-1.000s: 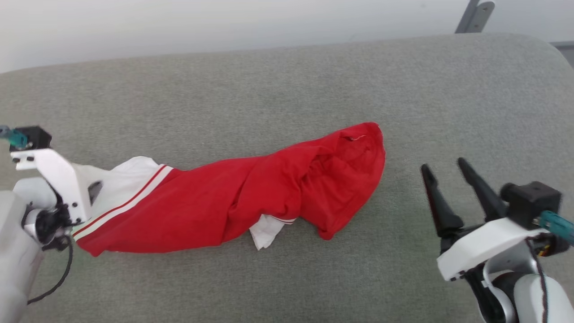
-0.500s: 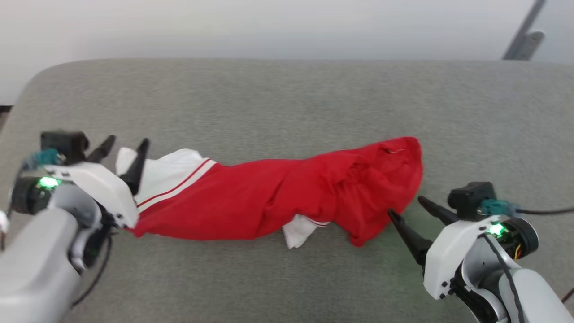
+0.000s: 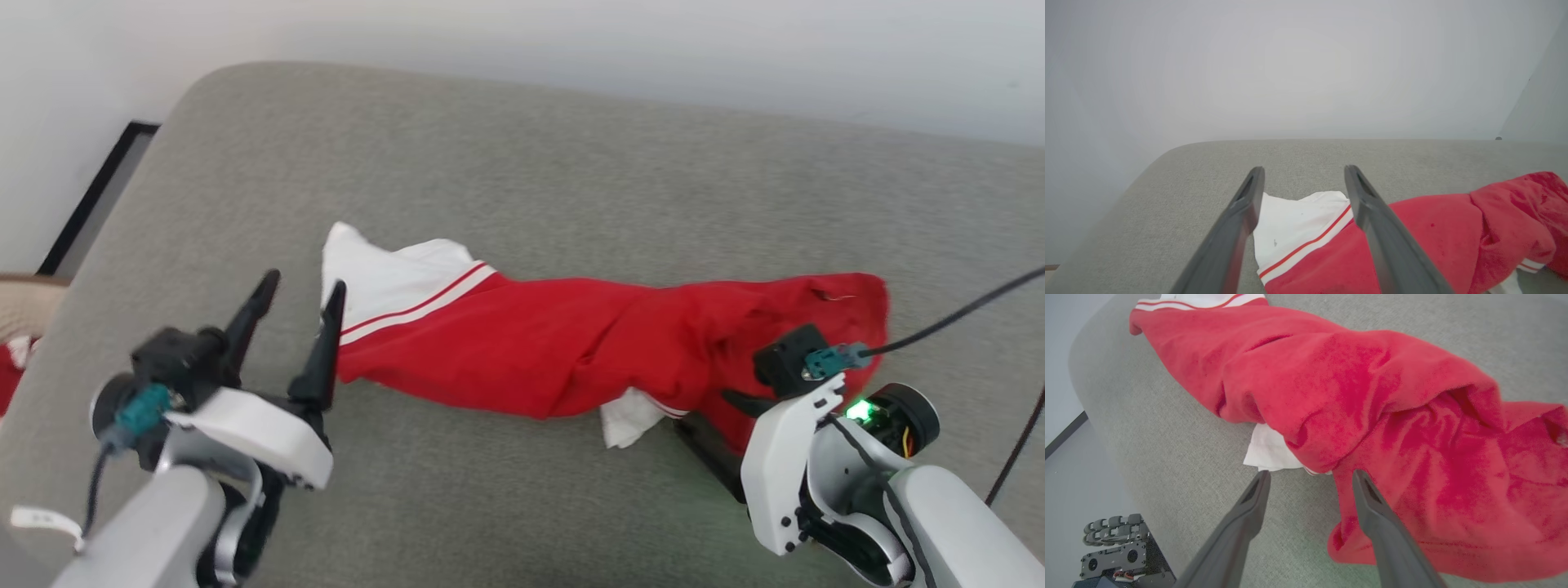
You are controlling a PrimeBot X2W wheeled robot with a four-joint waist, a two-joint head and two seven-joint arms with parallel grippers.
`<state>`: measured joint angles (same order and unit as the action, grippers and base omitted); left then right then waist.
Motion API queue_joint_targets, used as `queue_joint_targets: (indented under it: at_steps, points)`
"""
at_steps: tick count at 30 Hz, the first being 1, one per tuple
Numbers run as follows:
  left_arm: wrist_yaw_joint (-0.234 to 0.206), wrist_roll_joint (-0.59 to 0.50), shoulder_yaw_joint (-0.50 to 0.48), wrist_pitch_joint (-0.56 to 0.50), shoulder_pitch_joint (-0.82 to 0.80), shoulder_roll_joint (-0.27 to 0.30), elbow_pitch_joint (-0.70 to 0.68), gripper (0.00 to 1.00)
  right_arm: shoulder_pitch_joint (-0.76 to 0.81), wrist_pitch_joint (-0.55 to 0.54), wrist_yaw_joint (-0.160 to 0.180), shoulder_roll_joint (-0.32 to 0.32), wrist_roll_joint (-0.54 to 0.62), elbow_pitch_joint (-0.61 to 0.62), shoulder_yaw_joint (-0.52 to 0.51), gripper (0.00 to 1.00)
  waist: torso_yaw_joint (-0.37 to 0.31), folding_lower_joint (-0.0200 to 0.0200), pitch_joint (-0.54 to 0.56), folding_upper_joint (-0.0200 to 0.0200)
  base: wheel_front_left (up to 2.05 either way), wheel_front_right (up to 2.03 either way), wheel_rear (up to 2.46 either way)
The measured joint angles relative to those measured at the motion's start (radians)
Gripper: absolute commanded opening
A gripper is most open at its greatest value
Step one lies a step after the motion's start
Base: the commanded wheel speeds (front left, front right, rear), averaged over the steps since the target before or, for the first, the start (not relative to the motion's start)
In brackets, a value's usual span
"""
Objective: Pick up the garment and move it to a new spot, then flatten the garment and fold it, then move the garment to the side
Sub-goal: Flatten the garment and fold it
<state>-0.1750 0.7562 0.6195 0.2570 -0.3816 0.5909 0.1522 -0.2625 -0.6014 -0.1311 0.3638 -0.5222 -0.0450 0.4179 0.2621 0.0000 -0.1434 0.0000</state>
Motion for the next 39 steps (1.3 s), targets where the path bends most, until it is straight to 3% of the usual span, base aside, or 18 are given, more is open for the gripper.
queue_joint_targets:
  at_steps: [9, 20, 27, 28, 29, 30, 34, 39]
  points:
    - [0.005, -0.12, -0.131, 0.003, 0.111, -0.103, -0.109, 1.0, -0.047, -0.026, 0.0, 0.019, 0.045, -0.04, -0.014, 1.0, 0.073, 0.0, -0.035, 0.0, 0.0, 0.0, 0.0]
    - [0.113, -0.242, -0.3, 0.004, 0.239, -0.246, -0.179, 1.0, -0.055, -0.157, 0.0, 0.102, 0.1, -0.026, -0.089, 1.0, 0.102, 0.0, -0.065, 0.0, 0.0, 0.0, 0.0]
    - [0.186, -0.289, -0.378, 0.004, 0.268, -0.335, -0.181, 1.0, -0.059, -0.186, 0.0, 0.119, 0.1, -0.087, -0.061, 1.0, 0.122, 0.0, -0.095, 0.0, 0.0, 0.0, 0.0]
    - [0.196, -0.3, -0.386, 0.004, 0.268, -0.342, -0.181, 1.0, -0.064, -0.184, 0.0, 0.123, 0.1, -0.1, -0.056, 0.65, 0.125, 0.0, -0.098, 0.0, 0.0, 0.0, 0.0]
    - [0.207, -0.312, -0.397, 0.004, 0.268, -0.351, -0.181, 1.0, -0.072, -0.172, 0.0, 0.123, 0.094, -0.117, -0.052, 0.05, 0.128, 0.0, -0.1, 0.0, 0.0, 0.0, 0.0]
    - [0.217, -0.318, -0.406, 0.004, 0.268, -0.365, -0.181, 1.0, -0.078, -0.155, 0.0, 0.127, 0.092, -0.128, -0.047, 0.0, 0.131, 0.0, -0.101, 0.0, 0.0, 0.0, 0.0]
    - [0.247, -0.35, -0.437, 0.004, 0.285, -0.403, -0.184, 1.0, -0.097, -0.124, 0.0, 0.119, 0.062, -0.156, -0.05, 0.0, 0.14, 0.0, -0.094, 0.0, 0.0, 0.0, 0.0]
    - [0.278, -0.382, -0.463, 0.004, 0.307, -0.428, -0.182, 1.0, -0.132, -0.138, 0.0, 0.144, 0.039, -0.092, -0.062, 0.0, 0.145, 0.0, -0.073, 0.0, 0.0, 0.0, 0.0]
